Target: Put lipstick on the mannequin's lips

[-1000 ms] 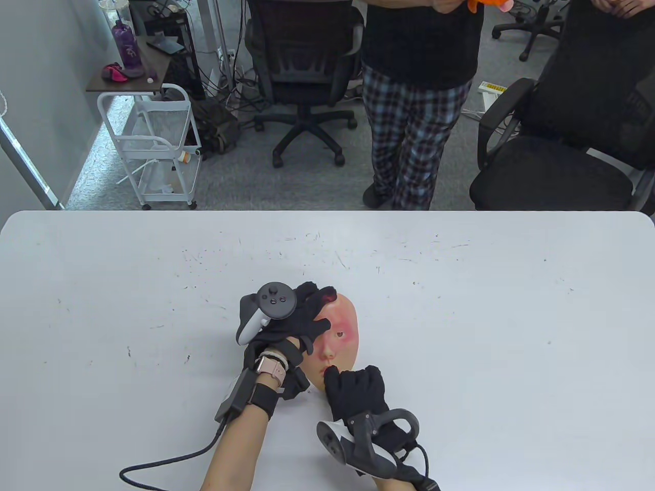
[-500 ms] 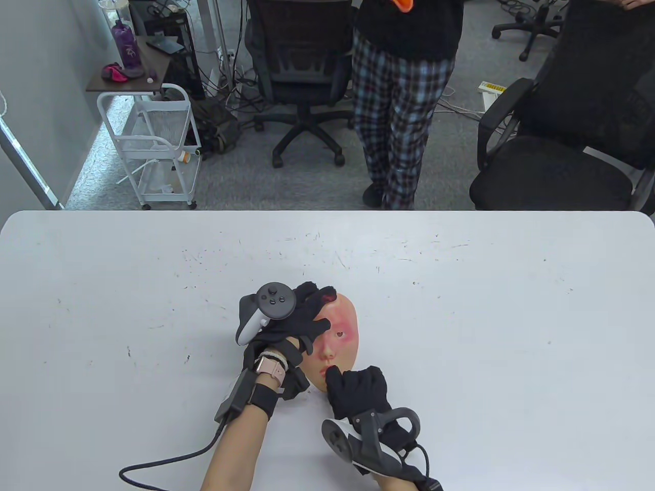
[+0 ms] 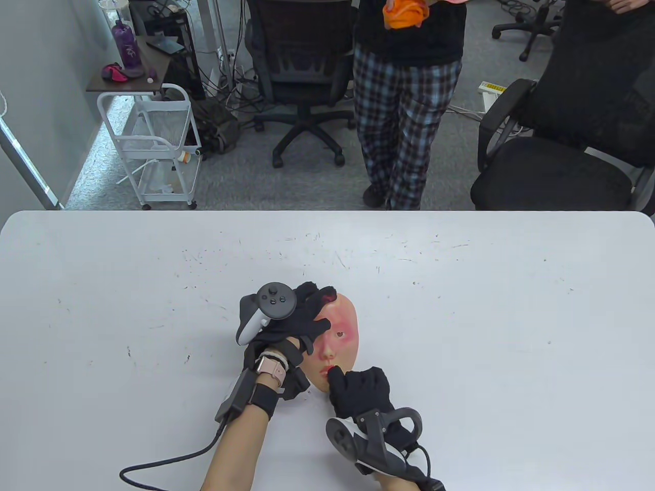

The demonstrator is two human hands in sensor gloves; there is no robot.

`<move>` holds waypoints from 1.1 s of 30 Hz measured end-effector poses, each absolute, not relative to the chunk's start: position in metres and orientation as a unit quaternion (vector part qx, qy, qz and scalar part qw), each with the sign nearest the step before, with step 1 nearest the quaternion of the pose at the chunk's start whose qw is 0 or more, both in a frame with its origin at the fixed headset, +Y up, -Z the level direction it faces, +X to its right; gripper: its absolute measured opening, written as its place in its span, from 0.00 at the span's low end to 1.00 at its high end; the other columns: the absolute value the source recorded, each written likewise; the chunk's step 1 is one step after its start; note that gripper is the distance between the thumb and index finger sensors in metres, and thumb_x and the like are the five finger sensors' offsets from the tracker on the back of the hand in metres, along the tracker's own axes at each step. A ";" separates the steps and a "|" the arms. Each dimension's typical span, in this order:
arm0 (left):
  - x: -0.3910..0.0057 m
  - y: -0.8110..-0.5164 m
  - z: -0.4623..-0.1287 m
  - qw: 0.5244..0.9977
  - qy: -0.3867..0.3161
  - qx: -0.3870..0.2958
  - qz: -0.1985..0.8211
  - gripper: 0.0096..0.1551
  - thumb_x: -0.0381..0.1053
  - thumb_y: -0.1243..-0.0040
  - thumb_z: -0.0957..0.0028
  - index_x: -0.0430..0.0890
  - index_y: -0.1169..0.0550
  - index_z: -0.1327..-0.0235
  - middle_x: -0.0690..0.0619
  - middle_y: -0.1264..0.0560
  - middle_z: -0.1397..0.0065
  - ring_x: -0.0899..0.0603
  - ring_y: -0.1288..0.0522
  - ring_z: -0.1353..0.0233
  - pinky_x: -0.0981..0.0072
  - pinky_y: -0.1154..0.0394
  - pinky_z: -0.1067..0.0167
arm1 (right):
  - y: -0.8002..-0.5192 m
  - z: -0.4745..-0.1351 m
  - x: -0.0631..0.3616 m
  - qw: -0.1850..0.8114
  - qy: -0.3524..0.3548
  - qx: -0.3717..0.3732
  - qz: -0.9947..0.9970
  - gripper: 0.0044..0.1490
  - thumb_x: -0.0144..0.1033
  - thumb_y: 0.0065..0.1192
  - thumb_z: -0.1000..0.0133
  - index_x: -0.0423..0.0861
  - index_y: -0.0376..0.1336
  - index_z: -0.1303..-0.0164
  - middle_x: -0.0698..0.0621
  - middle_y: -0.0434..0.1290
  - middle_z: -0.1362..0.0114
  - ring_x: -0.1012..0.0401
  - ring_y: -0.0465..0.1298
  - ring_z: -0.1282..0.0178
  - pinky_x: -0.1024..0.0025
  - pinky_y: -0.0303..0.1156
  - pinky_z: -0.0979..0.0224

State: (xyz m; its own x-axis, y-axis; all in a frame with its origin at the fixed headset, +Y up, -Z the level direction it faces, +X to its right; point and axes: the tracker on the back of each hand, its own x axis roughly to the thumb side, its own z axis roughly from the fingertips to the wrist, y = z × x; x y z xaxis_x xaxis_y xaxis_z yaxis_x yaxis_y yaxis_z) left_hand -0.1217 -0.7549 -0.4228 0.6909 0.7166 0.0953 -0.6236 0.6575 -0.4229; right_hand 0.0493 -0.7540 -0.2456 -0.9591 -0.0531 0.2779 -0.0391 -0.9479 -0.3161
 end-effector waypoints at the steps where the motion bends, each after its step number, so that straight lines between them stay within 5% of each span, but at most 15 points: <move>1: -0.122 -0.755 -0.423 0.901 -0.128 -0.182 0.372 0.41 0.56 0.41 0.44 0.73 0.44 0.18 0.59 0.61 0.12 0.43 0.63 0.14 0.39 0.57 0.21 | -0.754 -0.246 0.051 -0.005 0.159 -0.141 -0.977 0.29 0.42 0.61 0.49 0.49 0.68 0.37 0.47 0.76 0.48 0.54 0.75 0.49 0.44 0.66 0.28; 33: -0.120 -0.755 -0.422 0.906 -0.123 -0.181 0.362 0.41 0.56 0.42 0.43 0.73 0.44 0.18 0.59 0.62 0.12 0.43 0.64 0.13 0.38 0.57 0.21 | -0.756 -0.257 0.070 -0.091 0.104 -0.093 -0.986 0.29 0.42 0.61 0.49 0.48 0.68 0.37 0.46 0.77 0.48 0.54 0.76 0.49 0.44 0.66 0.29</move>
State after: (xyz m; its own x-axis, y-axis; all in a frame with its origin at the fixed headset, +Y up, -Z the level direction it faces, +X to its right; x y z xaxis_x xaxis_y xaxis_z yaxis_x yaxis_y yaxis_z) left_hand -0.1201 -0.7548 -0.4220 0.7075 0.7008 0.0909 -0.6121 0.6720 -0.4169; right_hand 0.0696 -0.7565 -0.2574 -0.9662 0.1594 0.2028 -0.1982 -0.9619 -0.1884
